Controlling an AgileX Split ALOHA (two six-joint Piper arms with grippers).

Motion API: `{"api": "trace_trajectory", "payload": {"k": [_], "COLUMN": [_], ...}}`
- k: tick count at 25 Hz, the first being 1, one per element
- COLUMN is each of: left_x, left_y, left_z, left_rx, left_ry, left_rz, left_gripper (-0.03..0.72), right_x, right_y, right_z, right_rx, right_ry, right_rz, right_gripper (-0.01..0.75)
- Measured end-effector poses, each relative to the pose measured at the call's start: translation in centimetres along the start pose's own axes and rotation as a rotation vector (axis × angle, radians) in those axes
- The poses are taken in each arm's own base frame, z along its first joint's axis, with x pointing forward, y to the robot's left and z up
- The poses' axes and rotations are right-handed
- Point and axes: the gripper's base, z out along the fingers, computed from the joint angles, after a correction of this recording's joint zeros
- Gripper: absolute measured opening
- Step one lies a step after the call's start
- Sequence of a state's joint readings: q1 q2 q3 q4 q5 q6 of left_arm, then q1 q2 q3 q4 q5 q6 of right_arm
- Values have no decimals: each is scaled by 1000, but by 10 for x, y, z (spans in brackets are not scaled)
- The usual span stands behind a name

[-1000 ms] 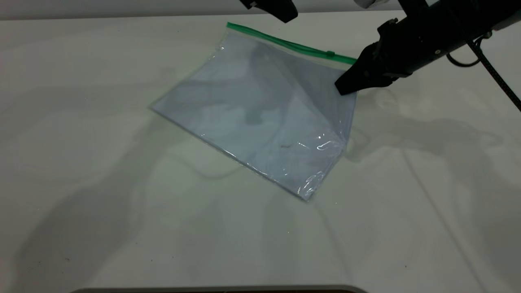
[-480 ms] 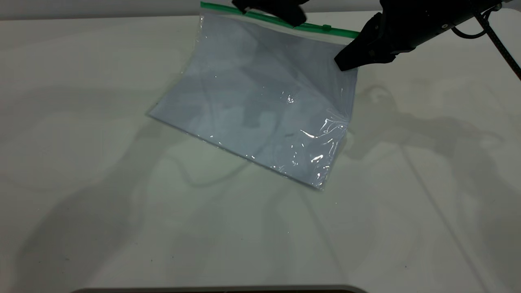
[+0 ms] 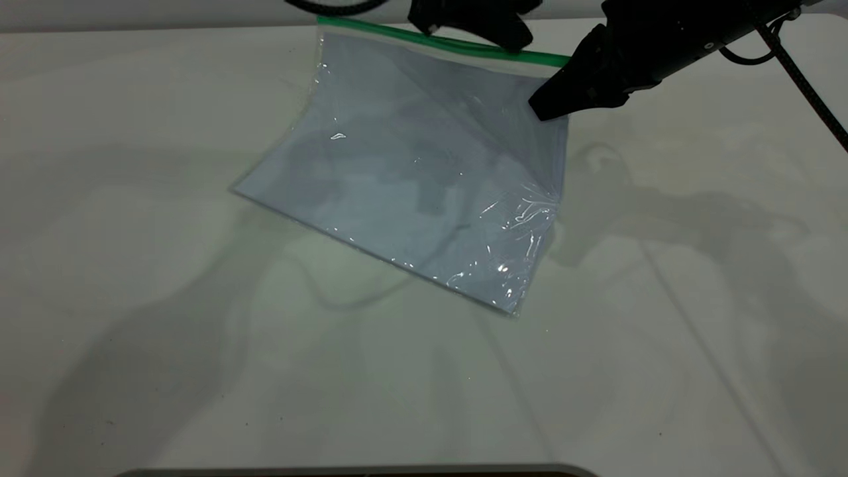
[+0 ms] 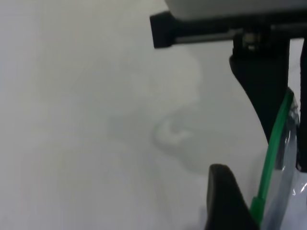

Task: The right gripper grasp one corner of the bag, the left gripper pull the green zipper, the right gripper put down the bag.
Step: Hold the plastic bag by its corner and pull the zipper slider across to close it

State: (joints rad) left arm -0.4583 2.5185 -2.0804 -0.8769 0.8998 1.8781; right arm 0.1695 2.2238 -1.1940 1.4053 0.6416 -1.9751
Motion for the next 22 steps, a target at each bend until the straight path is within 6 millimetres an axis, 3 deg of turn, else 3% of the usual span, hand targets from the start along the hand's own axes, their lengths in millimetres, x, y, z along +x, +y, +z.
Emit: {"api": "trace_trajectory", "payload": {"k": [22], "left_x": [18], "left_y": [-2], "left_z": [18], "left_rx": [-15], "left_ry": [23], "left_rz": [-32], "left_gripper": [463], "right_x": [0], "right_y": [0], "right_z": [0], "right_rx": [5], "right_ry": [1], "right_rz": [2], "right_gripper": [35]}}
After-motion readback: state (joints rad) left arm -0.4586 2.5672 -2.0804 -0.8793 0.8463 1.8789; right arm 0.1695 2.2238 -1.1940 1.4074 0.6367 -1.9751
